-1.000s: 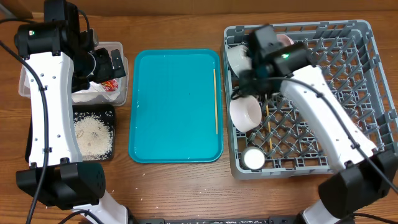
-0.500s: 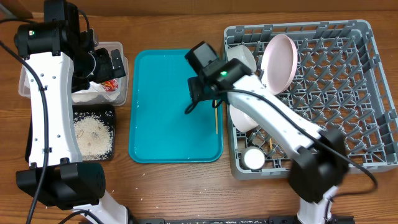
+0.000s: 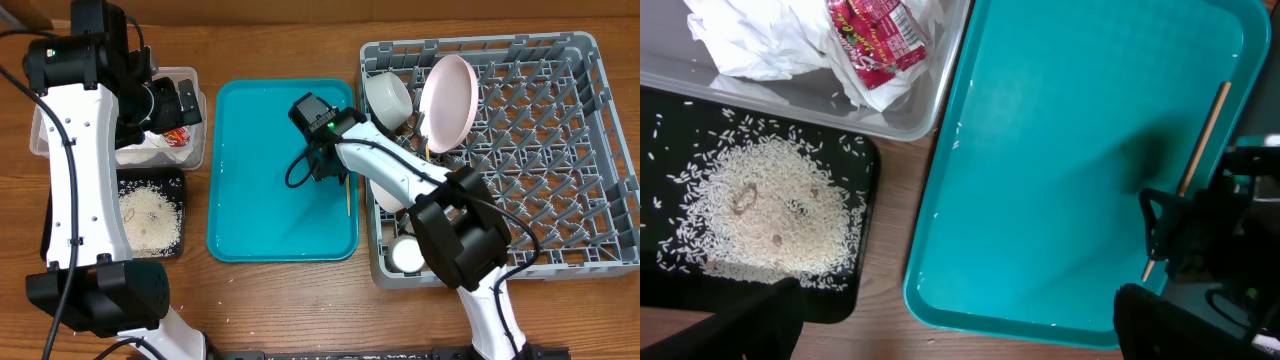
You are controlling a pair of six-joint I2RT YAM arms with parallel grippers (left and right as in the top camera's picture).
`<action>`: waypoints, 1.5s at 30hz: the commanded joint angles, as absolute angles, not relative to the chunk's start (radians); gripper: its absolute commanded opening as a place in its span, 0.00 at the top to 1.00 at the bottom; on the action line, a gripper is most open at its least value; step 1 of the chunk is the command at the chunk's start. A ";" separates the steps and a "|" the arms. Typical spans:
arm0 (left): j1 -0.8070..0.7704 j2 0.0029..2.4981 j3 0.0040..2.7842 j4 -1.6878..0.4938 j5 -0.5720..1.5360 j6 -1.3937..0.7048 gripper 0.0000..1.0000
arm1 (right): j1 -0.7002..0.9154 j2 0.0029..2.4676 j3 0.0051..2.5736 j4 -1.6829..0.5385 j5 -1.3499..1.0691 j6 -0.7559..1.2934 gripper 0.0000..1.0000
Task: Sort waste into correct bins and load items into the dishwasher
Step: 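Return the right gripper to the tray and pinch the second chopstick, then place the second chopstick upright in the rack and release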
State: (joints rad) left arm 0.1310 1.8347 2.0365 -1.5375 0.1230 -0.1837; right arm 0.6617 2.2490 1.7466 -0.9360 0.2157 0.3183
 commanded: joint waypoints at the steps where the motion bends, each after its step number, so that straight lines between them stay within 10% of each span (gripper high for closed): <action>1: 0.131 1.818 2.049 -1.536 0.123 -0.180 0.00 | 0.659 2.267 1.760 -0.920 0.236 0.306 0.36; 21: 0.131 1.818 2.049 -1.536 0.123 -0.180 0.00 | 0.659 2.301 1.758 -1.087 0.019 0.279 0.43; 34: 0.131 1.818 2.049 -1.536 0.123 -0.180 0.00 | 0.659 2.301 1.758 -1.067 0.041 0.279 0.93; 45: 0.131 1.818 2.049 -1.536 0.123 -0.180 0.00 | 0.659 2.216 1.987 -1.262 0.050 0.236 0.96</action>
